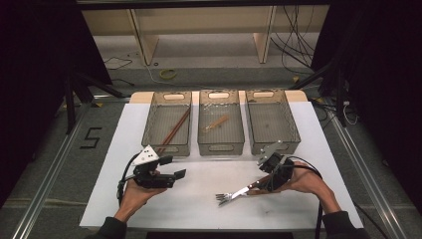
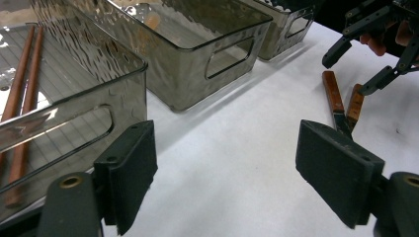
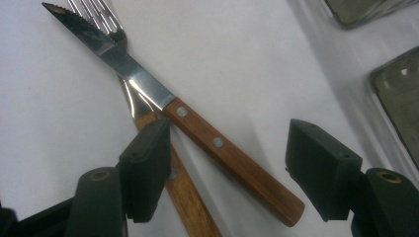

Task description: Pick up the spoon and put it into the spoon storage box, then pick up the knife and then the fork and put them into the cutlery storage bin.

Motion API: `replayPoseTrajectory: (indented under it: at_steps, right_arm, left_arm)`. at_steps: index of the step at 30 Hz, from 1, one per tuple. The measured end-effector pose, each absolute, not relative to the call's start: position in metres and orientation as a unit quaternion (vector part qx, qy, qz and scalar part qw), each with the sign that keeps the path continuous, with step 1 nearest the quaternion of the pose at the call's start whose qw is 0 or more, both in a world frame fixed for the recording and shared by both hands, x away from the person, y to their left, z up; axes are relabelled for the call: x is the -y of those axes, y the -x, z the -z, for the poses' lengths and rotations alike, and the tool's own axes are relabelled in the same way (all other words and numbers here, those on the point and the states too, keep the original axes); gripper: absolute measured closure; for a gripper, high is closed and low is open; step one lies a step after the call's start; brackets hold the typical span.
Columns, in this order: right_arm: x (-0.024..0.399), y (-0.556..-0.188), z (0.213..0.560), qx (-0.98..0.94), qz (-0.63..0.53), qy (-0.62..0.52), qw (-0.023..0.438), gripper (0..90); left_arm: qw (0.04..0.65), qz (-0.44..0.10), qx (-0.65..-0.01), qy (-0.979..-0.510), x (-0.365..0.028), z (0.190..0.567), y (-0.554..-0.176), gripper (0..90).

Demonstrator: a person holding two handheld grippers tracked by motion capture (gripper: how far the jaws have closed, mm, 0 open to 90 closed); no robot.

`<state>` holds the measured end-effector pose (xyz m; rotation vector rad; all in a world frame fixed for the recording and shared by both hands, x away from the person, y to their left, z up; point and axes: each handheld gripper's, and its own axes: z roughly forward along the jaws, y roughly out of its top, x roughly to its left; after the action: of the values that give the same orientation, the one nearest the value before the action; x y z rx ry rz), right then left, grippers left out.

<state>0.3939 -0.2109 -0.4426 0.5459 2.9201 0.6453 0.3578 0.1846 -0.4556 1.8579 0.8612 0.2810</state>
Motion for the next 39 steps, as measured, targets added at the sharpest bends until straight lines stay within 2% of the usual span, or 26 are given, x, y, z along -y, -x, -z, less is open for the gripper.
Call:
replayPoseTrajectory:
  at_steps: [9,16,21,26,32,39]
  right_arm:
    - [0.207,-0.397,0.449,-0.963,-0.198,-0.173,0.053,39.3]
    - [0.207,-0.398,0.447,-0.96,-0.204,-0.181,0.058,51.4]
    - [0.209,-0.4,0.444,-0.951,-0.218,-0.204,0.076,67.1]
    - [0.212,-0.403,0.449,-0.945,-0.208,-0.236,0.087,78.5]
    - [0.213,-0.406,0.453,-0.942,-0.202,-0.251,0.094,86.4]
    - [0.217,-0.407,0.463,-0.943,-0.185,-0.264,0.082,90.0]
  left_arm:
    - [0.505,-0.117,-0.363,-0.774,-0.189,0.462,-0.353,23.0]
    - [0.507,-0.119,-0.361,-0.773,-0.189,0.461,-0.351,23.0]
    - [0.507,-0.121,-0.365,-0.772,-0.191,0.462,-0.351,23.2]
    - [0.506,-0.125,-0.367,-0.771,-0.193,0.464,-0.351,23.3]
    - [0.513,-0.128,-0.369,-0.765,-0.195,0.463,-0.35,23.1]
    - [0.511,-0.128,-0.372,-0.764,-0.196,0.465,-0.35,23.1]
